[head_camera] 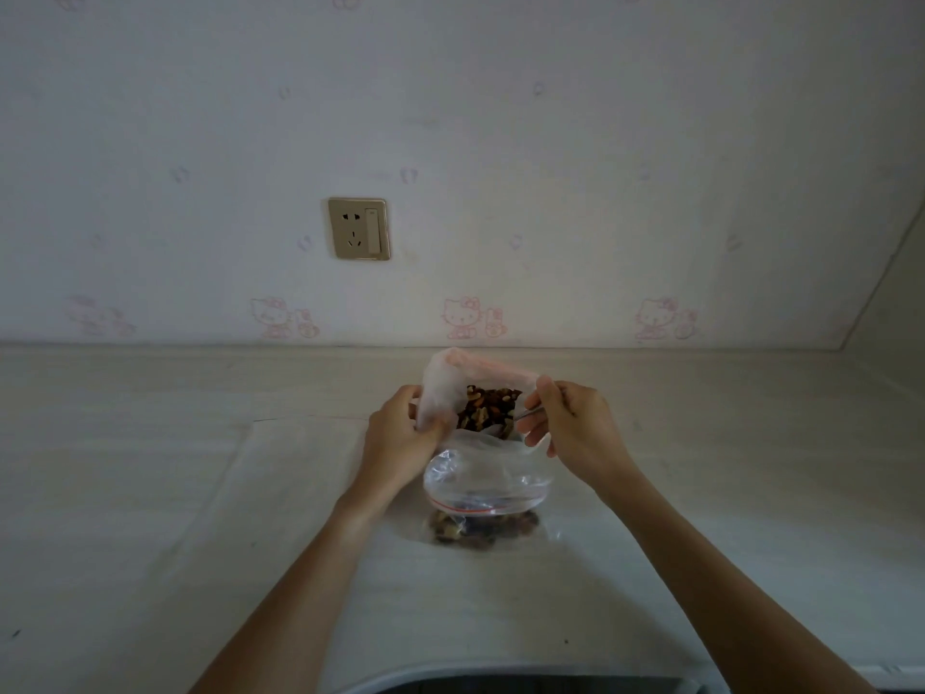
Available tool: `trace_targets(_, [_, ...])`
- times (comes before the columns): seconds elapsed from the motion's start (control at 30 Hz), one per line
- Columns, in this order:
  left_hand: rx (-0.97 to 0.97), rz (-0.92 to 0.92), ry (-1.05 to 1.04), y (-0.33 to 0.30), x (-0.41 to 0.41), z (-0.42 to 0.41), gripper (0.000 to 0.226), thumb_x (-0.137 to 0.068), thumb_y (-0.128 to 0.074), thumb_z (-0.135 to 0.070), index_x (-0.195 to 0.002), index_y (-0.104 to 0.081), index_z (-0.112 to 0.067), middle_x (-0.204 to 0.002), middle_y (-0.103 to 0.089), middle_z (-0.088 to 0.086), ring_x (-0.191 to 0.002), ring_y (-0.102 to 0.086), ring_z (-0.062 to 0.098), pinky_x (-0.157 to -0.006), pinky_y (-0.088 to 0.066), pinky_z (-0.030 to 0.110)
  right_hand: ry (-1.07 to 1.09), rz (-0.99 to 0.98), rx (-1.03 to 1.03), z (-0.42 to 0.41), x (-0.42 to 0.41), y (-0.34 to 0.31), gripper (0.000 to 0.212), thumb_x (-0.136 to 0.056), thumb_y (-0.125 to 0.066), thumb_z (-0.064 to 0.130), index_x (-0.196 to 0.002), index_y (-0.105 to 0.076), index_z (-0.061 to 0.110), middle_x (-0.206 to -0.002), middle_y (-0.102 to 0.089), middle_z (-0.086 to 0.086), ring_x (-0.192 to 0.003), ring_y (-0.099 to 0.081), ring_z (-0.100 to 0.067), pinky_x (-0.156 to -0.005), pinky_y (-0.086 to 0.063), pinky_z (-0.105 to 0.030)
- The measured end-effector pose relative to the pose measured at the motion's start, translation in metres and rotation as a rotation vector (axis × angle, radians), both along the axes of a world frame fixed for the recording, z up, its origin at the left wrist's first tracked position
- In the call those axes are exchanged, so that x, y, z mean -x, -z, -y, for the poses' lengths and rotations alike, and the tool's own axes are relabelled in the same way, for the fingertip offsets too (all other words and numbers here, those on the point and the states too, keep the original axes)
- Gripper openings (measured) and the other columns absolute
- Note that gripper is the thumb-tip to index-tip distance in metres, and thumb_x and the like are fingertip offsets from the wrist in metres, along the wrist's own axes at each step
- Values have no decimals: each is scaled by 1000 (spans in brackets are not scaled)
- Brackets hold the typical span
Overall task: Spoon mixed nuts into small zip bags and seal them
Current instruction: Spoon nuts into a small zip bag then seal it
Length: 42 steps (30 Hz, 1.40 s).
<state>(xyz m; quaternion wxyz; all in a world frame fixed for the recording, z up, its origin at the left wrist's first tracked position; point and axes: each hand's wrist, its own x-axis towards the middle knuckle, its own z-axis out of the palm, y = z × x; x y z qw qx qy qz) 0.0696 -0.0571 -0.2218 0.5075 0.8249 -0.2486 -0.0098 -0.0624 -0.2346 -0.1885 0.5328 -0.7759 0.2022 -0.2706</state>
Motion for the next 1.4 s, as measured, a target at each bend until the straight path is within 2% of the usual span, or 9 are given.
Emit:
trace_targets(0.13, [50, -23, 51, -1, 3, 1, 34, -90, -79, -33, -119, -69, -20, -103, -76, -6, -95, -72, 13, -87, -60, 44, -75, -6, -91, -2, -6, 11, 35, -109, -47, 23, -92, -72, 5, -76, -78, -6, -60, -69, -14, -49, -46, -17])
trace_targets(0.33, [150, -36, 85, -5, 2, 3, 23, -92, -77, -15, -109, -69, -29, -96, -76, -13, -87, -72, 1, -79, -61, 31, -152, 39, -213, 1, -5, 26, 27, -105, -57, 25, -100, -75, 7, -86, -81, -3, -62, -67, -8, -57, -51, -17])
trace_targets(0.47, [252, -140, 117, -6, 4, 5, 29, -92, -77, -13, -104, -69, -38, -98, -79, -12, -87, -76, 9, -73, -64, 32, -148, 32, -252, 5, -5, 30, 26, -105, -56, 23, -104, -75, 4, -89, -81, -5, -62, -68, -9, -57, -52, -17])
trace_targets(0.73, [311, -233, 103, -4, 4, 4, 26, -92, -79, -19, -115, -70, -28, -103, -78, -5, -85, -78, 16, -68, -65, 36, -34, 86, -426, 3, -12, 28, 27, -106, -53, 16, -97, -73, 0, -79, -80, -10, -50, -66, -13, -49, -51, -19])
trace_targets(0.97, [234, -182, 197, -5, 6, 6, 39, -94, -76, -20, -129, -63, -29, -114, -74, -11, -96, -72, -1, -71, -57, 17, -46, 75, -235, 3, -12, 32, 25, -106, -55, 20, -100, -75, 6, -83, -81, -2, -54, -63, -12, -54, -53, -22])
trace_targets(1.07, [254, -187, 195, -7, 6, 5, 37, -94, -77, -24, -129, -64, -28, -114, -75, -9, -96, -74, 3, -73, -59, 21, -43, 91, -299, 3, -10, 30, 26, -106, -54, 20, -100, -74, 6, -86, -81, -5, -55, -64, -15, -53, -51, -23])
trace_targets(1.23, [312, -239, 109, -9, 5, 3, 21, -96, -73, -30, -118, -70, -30, -106, -78, -5, -91, -77, 16, -81, -65, 46, -36, 145, -524, 2, -4, 23, 29, -107, -53, 18, -96, -72, 0, -85, -79, -16, -52, -65, -15, -47, -48, -20])
trace_targets(1.33, [265, -122, 45, -9, 3, 1, 12, -99, -68, -38, -109, -71, -33, -97, -78, -10, -91, -75, 14, -85, -63, 48, -33, 156, -537, 4, 3, 21, 30, -107, -52, 19, -95, -72, 1, -88, -79, -18, -57, -70, -17, -47, -50, -20])
trace_targets(1.4, [220, -49, 5, -8, 1, 0, 18, -98, -68, -42, -111, -72, -30, -96, -77, -11, -90, -73, 13, -83, -61, 43, -26, 148, -531, 5, 8, 19, 30, -108, -51, 20, -97, -71, 1, -90, -79, -18, -59, -69, -18, -44, -47, -21])
